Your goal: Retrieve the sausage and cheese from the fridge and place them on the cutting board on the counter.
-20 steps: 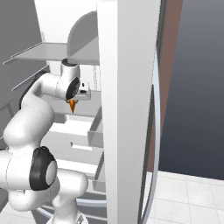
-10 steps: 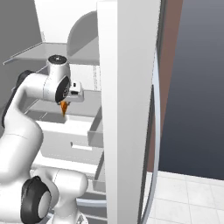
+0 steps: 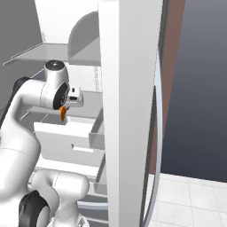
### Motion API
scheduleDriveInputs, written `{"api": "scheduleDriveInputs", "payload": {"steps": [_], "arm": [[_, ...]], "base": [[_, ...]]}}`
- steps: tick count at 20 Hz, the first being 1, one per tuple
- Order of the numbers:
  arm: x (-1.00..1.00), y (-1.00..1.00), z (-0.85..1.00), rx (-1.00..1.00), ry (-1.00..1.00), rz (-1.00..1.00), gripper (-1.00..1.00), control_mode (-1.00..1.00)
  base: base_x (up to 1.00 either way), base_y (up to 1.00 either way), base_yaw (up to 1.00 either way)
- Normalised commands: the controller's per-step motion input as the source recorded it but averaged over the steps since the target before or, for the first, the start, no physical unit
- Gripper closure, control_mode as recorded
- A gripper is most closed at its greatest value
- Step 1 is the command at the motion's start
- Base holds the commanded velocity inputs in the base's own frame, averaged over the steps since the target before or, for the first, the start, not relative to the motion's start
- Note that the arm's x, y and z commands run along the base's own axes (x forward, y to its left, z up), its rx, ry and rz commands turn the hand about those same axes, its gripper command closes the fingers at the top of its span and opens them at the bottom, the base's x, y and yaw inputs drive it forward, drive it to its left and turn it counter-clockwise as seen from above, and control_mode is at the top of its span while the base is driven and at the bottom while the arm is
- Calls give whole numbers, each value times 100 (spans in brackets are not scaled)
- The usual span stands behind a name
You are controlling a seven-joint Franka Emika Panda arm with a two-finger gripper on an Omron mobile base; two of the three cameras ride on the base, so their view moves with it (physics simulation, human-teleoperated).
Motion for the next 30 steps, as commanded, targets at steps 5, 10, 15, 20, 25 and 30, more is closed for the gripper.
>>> {"api": "scheduleDriveInputs", "payload": {"steps": [5, 10, 15, 20, 25, 30], "arm": [[0, 0, 0, 0, 0, 0, 100, -100], [0, 0, 0, 0, 0, 0, 100, -100], [0, 0, 0, 0, 0, 0, 100, 100], [0, 0, 0, 0, 0, 0, 100, 100], [0, 0, 0, 0, 0, 0, 100, 100], [0, 0, 0, 0, 0, 0, 100, 100]], "base": [[0, 0, 0], [0, 0, 0], [0, 0, 0], [0, 0, 0], [-3, 0, 0], [-70, 4, -1]]}}
